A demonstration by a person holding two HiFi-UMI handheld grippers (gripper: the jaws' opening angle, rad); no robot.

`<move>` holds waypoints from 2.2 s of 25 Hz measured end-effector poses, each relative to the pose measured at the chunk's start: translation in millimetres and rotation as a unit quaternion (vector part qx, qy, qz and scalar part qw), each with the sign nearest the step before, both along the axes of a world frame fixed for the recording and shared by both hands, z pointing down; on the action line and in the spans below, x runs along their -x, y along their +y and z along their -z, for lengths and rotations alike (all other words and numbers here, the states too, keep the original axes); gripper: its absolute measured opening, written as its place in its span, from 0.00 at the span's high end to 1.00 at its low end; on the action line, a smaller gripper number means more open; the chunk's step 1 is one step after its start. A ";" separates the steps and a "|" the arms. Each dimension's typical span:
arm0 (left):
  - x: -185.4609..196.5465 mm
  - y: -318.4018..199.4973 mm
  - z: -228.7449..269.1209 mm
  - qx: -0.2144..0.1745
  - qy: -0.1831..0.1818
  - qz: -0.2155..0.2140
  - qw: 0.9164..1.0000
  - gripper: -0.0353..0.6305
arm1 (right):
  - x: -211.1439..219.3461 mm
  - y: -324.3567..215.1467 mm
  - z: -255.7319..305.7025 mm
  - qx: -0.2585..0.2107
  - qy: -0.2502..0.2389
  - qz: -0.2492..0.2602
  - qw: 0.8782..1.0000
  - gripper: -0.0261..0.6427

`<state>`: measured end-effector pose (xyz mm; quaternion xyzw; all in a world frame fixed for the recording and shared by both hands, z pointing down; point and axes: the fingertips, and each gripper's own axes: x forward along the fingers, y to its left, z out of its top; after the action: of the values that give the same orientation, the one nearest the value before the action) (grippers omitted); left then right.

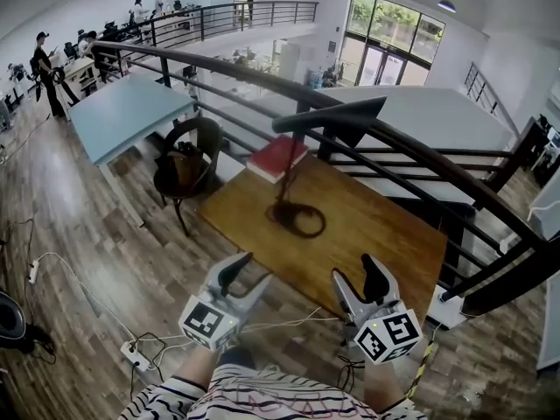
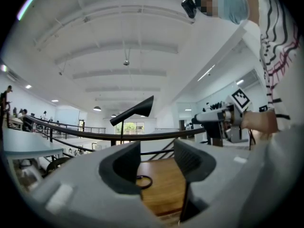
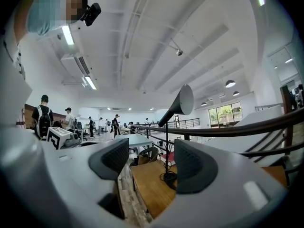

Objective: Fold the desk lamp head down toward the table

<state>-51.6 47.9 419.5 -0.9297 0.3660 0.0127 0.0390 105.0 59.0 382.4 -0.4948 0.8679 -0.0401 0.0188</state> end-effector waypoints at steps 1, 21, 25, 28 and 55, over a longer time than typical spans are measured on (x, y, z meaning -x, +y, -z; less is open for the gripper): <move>0.2 -6.6 0.4 0.002 0.000 0.000 1.000 0.62 | -0.1 -6.7 1.0 0.000 0.001 -0.001 1.000 0.53; 8.2 -188.1 -7.2 0.020 -0.003 -0.095 0.995 0.62 | 29.2 -161.3 69.4 -0.072 0.074 -0.077 0.992 0.53; 10.8 -223.3 -11.7 0.023 -0.004 -0.117 0.993 0.62 | 30.5 -185.6 88.5 -0.093 0.087 -0.107 0.986 0.54; 3.1 -243.8 -8.7 0.021 -0.010 -0.139 0.990 0.62 | 23.1 -196.8 108.7 -0.111 0.092 -0.136 0.980 0.54; -81.6 -363.1 4.6 -0.002 -0.022 -0.099 0.995 0.66 | -26.9 -274.3 208.2 -0.200 0.204 -0.090 0.954 0.58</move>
<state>30.0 -315.2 414.9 -0.9613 0.2715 -0.0033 0.0477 131.9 -215.4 174.2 -0.5544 0.7954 0.2384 -0.0563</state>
